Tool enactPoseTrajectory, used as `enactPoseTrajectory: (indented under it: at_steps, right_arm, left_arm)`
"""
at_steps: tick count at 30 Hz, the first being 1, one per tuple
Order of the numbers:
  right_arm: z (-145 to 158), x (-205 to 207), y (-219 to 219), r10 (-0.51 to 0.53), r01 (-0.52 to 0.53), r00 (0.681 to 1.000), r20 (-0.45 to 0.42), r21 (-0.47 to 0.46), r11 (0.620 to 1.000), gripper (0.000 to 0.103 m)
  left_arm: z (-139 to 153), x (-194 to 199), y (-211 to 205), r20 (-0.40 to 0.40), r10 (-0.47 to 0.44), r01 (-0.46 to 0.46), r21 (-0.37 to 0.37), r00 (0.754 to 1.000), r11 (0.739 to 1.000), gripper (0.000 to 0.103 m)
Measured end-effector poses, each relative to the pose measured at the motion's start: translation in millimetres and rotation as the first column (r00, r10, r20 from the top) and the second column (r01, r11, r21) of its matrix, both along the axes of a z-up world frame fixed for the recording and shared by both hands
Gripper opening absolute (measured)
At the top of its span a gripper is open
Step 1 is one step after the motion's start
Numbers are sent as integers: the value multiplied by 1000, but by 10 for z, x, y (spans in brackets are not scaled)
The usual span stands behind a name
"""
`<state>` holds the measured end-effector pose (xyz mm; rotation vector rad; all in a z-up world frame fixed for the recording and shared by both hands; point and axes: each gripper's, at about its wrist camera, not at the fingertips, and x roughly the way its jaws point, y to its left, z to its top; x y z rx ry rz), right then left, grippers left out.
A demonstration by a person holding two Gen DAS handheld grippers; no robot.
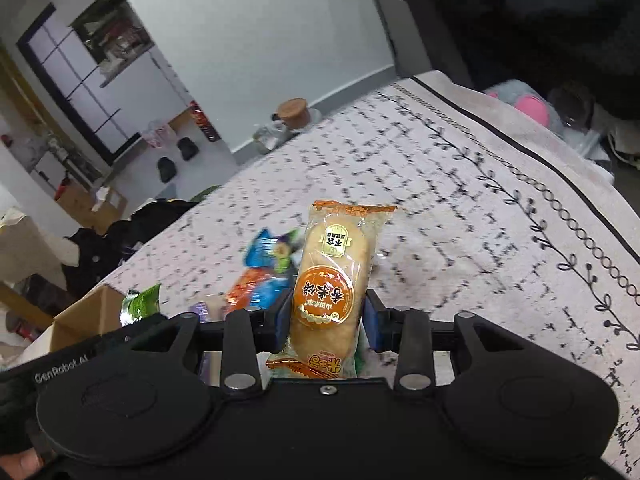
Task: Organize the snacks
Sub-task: 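Carry the green packet and orange bread roll over the box with both grippers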
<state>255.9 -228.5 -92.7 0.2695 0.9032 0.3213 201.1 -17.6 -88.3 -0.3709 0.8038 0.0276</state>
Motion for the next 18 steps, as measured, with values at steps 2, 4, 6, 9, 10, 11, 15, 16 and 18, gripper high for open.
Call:
enactPoseTrajectory:
  at_steps: [2,4,6,9,10,11,15,16,18]
  right_arm:
    - [41,-30,70,22,-22,1000,10,12,1000,36]
    - [101,-64,135,43,-43,999,23,17,999,36]
    - [149,-88,203,64,-65,997,39,17,998,36]
    - [200,-96,299,87,-89,995,49,28,996,36]
    - [219,-95,338,95,-97,994,53,31,995,36]
    - [234,-105,359,102,-104,993,59,33,994,36]
    - [308,-131,451,130,-133,989,76,42,990,36]
    - [320,-161,452,135,-139,988,81,46,989,36]
    - [363,-196,505,150,-155,984,91,52,986,36]
  left_arm:
    - [53,-41,41,13,5,-6,3,1000,1000,32]
    - [106,-83,83,26,11,-11,7,1000,1000,32]
    - [154,-120,124,36,16,-16,8,999,1000,32]
    - [208,-162,170,49,19,-20,9,999,1000,32]
    - [226,-178,182,52,21,-22,11,998,1000,32]
    - [240,-193,196,55,22,-22,11,998,1000,32]
    - [295,-249,234,66,29,-30,9,997,1000,32]
    - [310,-268,250,70,31,-32,7,997,999,32]
    - [346,-308,296,79,41,-42,3,996,999,32]
